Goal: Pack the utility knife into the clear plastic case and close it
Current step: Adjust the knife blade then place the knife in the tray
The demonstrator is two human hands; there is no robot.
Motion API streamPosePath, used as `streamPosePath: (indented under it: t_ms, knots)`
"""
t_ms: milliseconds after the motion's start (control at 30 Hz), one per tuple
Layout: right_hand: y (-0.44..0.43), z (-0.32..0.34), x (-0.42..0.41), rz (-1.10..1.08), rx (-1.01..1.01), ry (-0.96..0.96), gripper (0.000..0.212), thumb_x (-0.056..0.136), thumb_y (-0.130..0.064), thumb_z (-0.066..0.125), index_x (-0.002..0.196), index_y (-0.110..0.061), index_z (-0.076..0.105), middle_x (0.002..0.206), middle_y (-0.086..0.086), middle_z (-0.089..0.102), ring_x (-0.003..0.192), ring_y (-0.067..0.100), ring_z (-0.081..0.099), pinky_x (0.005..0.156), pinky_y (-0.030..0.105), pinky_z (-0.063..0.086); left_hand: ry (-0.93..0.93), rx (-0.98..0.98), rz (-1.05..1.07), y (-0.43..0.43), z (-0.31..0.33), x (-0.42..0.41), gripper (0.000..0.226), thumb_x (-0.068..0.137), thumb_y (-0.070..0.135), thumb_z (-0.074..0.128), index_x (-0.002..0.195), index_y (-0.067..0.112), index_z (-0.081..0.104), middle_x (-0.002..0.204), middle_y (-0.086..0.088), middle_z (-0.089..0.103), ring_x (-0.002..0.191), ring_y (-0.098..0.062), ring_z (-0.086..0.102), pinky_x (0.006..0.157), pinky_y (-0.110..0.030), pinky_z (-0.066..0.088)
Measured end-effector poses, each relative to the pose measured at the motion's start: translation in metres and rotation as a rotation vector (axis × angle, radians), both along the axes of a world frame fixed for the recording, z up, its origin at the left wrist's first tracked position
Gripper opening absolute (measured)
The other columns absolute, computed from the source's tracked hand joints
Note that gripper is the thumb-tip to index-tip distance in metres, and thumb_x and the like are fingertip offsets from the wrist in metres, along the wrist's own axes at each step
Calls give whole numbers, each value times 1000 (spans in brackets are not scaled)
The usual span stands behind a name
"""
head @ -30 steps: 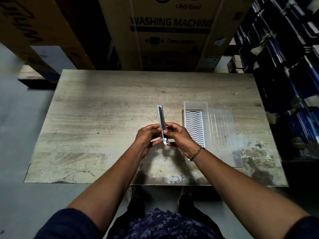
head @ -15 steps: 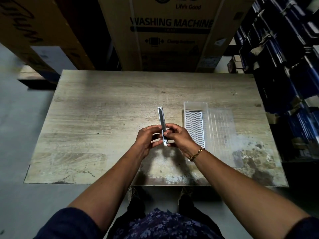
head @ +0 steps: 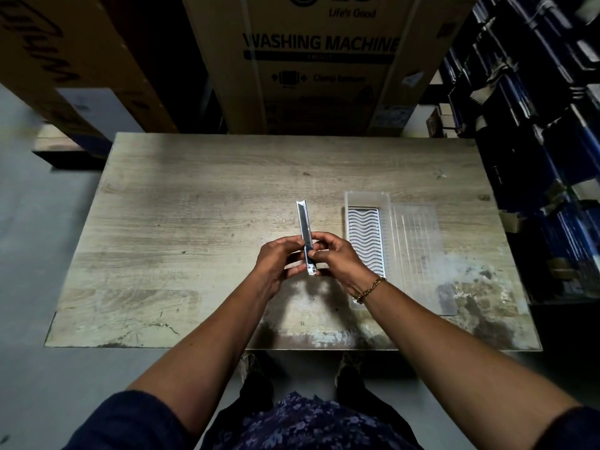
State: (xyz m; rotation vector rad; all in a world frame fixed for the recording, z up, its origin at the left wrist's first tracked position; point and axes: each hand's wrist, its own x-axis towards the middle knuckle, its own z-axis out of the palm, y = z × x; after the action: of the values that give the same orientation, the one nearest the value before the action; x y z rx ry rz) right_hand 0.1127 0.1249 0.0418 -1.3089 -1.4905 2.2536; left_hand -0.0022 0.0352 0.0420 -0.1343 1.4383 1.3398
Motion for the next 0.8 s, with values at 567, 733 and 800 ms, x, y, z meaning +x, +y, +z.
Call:
streamPosePath:
  t_ms: [567, 733, 800]
  knots:
    - [-2, -4, 6, 3, 1, -32, 36, 87, 2, 63, 116, -18, 68, 84, -2, 59, 82, 18, 66, 64, 33, 55, 37, 17, -68, -4, 0, 4, 34, 88, -7, 60, 117, 5, 72, 94, -3, 79, 88, -14, 76, 70, -28, 61]
    - [-3, -4, 8, -1, 8, -36, 32, 87, -1, 64, 111, -22, 69, 81, -4, 59, 79, 15, 66, 68, 35, 55, 49, 24, -67, -5, 0, 6, 30, 89, -6, 61, 115, 6, 72, 93, -3, 80, 88, -14, 76, 67, -27, 61]
    - [-3, -3, 8, -6, 16, -36, 29, 88, -5, 65, 110, -23, 69, 81, -4, 60, 78, 14, 65, 69, 35, 55, 54, 28, -57, -5, -2, 6, 30, 89, -5, 62, 115, 5, 72, 98, -6, 79, 89, -16, 76, 64, -26, 61]
